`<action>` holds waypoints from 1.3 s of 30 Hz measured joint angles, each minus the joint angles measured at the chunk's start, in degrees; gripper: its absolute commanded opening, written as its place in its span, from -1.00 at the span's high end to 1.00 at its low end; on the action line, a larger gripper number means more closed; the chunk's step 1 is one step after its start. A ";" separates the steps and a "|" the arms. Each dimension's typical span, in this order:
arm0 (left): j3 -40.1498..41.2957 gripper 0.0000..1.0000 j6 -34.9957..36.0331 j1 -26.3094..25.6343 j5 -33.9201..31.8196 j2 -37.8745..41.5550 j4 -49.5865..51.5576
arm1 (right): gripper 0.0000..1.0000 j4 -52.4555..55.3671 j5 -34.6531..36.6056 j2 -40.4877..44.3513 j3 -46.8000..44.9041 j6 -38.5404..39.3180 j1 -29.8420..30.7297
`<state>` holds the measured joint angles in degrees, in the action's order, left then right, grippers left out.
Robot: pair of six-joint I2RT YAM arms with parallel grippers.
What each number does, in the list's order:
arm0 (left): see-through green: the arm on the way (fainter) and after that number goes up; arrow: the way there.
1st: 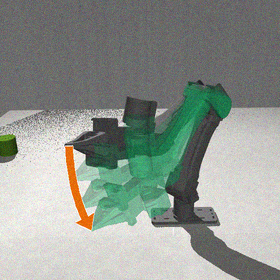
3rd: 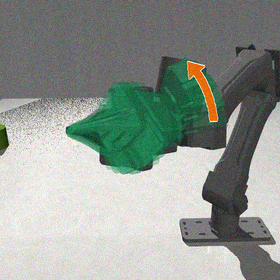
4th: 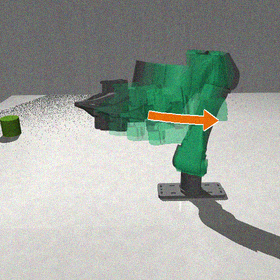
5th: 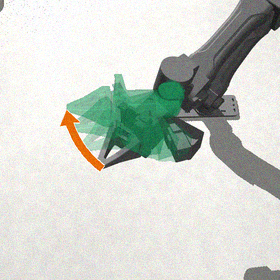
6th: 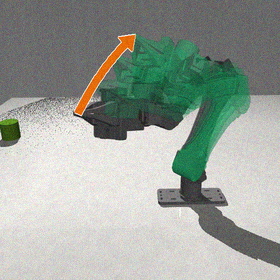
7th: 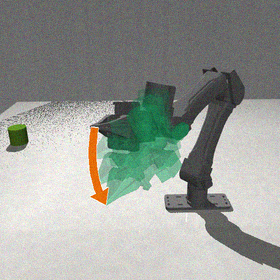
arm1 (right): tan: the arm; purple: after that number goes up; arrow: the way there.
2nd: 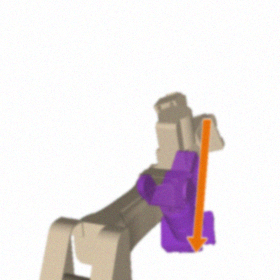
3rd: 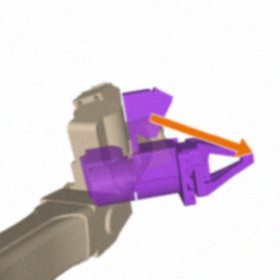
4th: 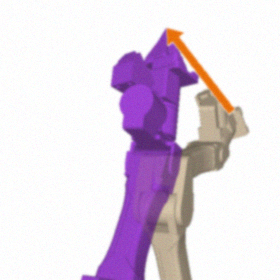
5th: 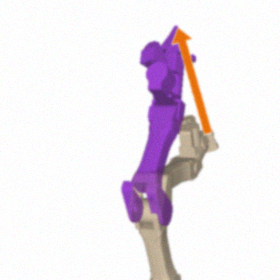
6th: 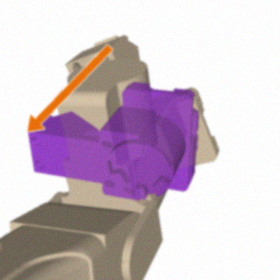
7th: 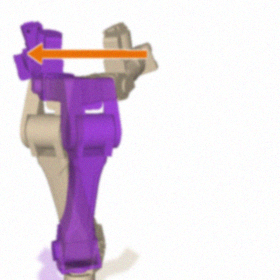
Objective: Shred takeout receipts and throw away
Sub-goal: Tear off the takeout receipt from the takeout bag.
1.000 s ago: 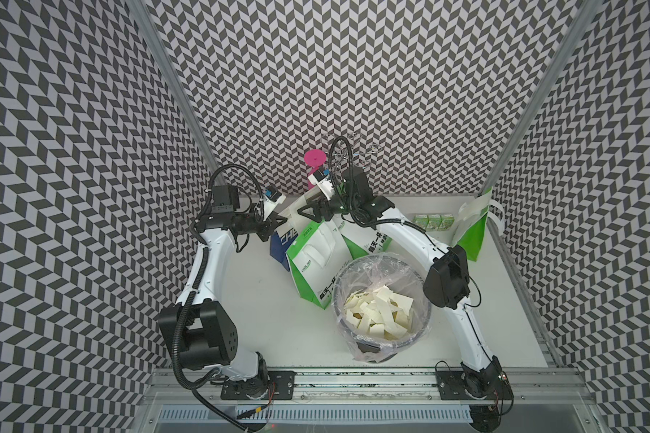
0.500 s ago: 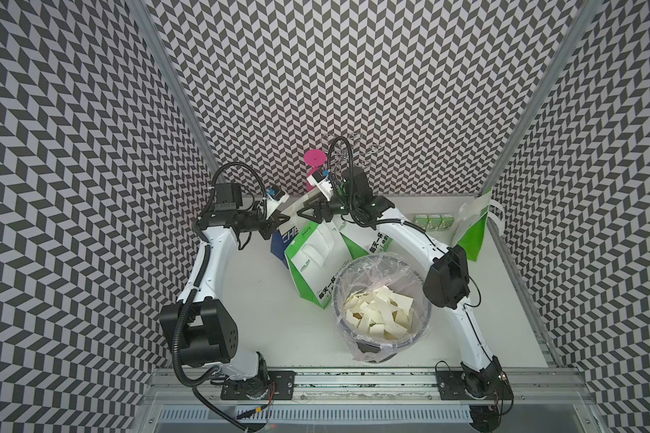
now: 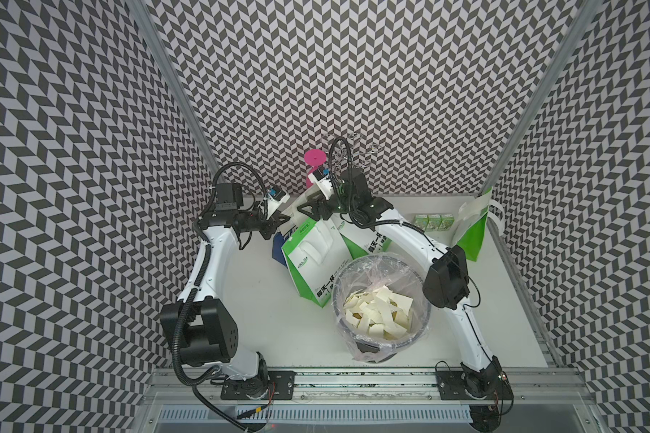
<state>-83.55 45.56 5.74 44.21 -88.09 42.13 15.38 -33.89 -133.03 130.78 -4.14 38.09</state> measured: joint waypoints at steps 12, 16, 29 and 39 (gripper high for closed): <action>-2.08 1.00 2.34 -0.66 0.13 -0.31 1.22 | -0.45 0.02 -6.84 -0.17 0.35 0.17 -0.44; -2.84 1.00 2.86 -1.27 0.15 -0.42 1.31 | -0.41 0.04 -8.44 -0.20 0.39 0.17 -0.52; -4.68 1.00 3.89 -2.40 -0.24 -1.07 1.97 | 0.20 -1.38 -10.75 -0.20 0.35 -2.03 -0.61; -4.66 1.00 3.19 -2.71 -2.43 -1.05 2.01 | 0.91 -4.11 -10.29 -0.17 -0.96 -2.69 -0.94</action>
<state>-88.20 48.75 3.03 41.78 -89.14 44.14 11.27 -44.18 -133.21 129.82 -6.83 37.15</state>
